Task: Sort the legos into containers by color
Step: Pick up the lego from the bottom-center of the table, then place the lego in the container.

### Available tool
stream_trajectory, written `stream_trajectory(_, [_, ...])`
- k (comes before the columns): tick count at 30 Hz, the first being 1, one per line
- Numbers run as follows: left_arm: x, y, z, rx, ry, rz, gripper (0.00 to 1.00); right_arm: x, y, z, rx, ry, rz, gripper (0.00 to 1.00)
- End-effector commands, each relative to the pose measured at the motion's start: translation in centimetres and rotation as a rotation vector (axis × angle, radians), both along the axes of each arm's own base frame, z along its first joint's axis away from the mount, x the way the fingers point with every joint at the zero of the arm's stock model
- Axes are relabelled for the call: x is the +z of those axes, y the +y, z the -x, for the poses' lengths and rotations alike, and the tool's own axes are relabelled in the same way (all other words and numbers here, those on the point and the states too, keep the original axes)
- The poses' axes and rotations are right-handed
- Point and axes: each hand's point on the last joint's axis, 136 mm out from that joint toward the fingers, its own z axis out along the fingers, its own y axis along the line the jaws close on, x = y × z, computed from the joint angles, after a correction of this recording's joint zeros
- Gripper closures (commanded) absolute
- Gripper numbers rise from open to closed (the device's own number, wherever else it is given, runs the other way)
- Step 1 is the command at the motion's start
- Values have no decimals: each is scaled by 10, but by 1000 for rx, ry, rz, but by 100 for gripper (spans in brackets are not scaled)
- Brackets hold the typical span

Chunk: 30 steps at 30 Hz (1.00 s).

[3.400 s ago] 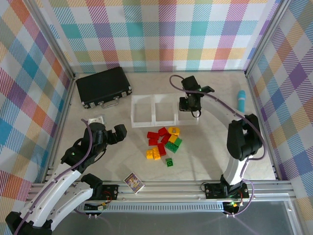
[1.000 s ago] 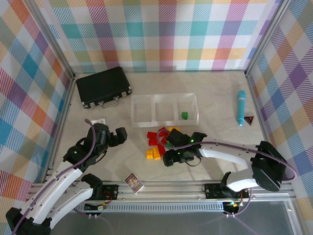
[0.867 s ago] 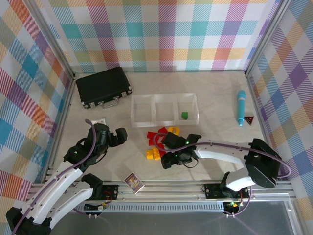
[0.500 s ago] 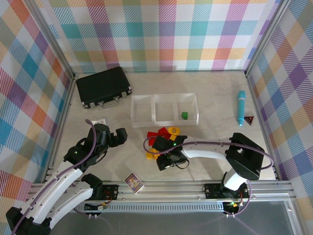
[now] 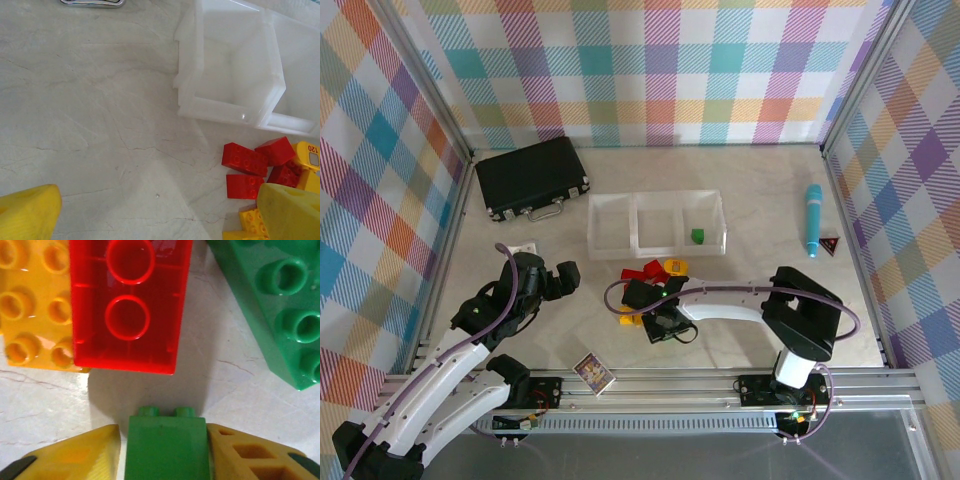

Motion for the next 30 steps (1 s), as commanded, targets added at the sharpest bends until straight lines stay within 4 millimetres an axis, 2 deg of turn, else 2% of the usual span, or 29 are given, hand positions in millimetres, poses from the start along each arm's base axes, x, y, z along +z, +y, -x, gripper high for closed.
stream_trajectory(1, [1, 1, 1, -12, -1, -27, 0, 1, -5, -2, 1, -15, 45, 56])
stream_trajectory(6, [0, 2, 2, -7, 2, -31, 0, 6, -11, -4, 2, -33, 72, 63])
stream_trajectory(12, [2, 3, 2, -2, -5, -27, 0, 29, -16, -12, 27, -98, 67, 70])
stream_trajectory(16, [-1, 1, 2, -7, 5, -25, 0, 51, -17, -28, 50, -157, 58, 73])
stream_trajectory(21, [-2, 0, 1, -5, 9, -14, 0, 91, -25, -75, 14, -236, -33, 72])
stream_trajectory(26, [-8, -8, -1, -13, 38, 13, 0, 128, -46, -142, -64, -323, -122, 73])
stream_trajectory(30, [-7, -11, -4, -14, 38, 19, 0, 142, -64, -194, -122, -353, -157, 73])
